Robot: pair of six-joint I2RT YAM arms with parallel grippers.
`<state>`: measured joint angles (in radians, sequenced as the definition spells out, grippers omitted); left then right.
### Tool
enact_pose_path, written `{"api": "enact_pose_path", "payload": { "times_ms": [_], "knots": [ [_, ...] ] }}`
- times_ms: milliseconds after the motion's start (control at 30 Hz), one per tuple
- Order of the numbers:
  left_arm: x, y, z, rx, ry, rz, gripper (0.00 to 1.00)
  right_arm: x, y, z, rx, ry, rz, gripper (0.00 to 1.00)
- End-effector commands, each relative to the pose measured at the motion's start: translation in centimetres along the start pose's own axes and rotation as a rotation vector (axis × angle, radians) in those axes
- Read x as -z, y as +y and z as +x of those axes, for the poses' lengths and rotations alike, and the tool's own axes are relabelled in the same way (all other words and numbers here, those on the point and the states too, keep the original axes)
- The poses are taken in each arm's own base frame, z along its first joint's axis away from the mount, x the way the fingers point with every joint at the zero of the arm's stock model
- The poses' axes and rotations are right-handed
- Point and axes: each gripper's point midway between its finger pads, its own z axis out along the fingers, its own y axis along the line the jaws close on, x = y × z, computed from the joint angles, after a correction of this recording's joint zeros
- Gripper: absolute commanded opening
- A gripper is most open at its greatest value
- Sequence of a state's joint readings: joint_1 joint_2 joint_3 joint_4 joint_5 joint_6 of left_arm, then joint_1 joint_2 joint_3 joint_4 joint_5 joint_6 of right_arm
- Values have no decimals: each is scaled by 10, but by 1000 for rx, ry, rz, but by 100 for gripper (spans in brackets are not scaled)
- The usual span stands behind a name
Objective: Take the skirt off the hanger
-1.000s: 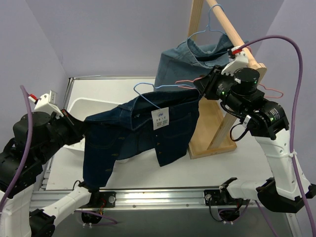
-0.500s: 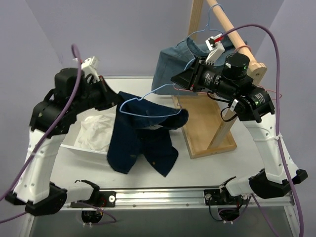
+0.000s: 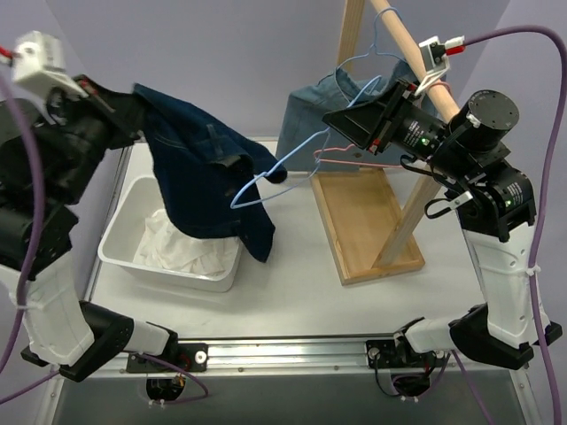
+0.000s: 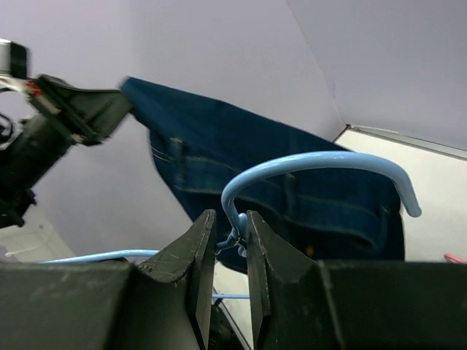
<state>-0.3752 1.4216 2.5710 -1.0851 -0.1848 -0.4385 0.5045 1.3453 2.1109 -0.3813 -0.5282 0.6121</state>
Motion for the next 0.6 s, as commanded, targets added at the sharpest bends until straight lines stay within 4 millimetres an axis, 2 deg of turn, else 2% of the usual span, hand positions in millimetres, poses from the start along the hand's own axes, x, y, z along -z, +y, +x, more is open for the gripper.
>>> {"api": "enact_pose_path", "payload": {
  "times_ms": [0, 33, 67, 133, 300, 467, 567],
  "knots": [
    [37, 10, -85, -34, -324, -75, 2, 8, -1, -5, 47, -29, 19, 0],
    [36, 13, -85, -51, -330, -88, 2, 9, -3, -4, 62, -28, 29, 0],
    [45, 12, -94, -56, -362, -78, 2, 9, -6, -4, 69, -24, 39, 0],
    [46, 21, -96, -58, -378, -129, 2, 11, -9, -2, 84, -10, 57, 0],
    [32, 23, -84, -72, -338, -143, 2, 13, -19, 5, 96, 14, 97, 0],
    [44, 24, -105, -104, -407, -157, 2, 14, -27, 12, 109, 40, 124, 0],
    [49, 23, -110, -101, -430, -153, 2, 13, -29, 16, 106, 52, 124, 0]
  ]
}}
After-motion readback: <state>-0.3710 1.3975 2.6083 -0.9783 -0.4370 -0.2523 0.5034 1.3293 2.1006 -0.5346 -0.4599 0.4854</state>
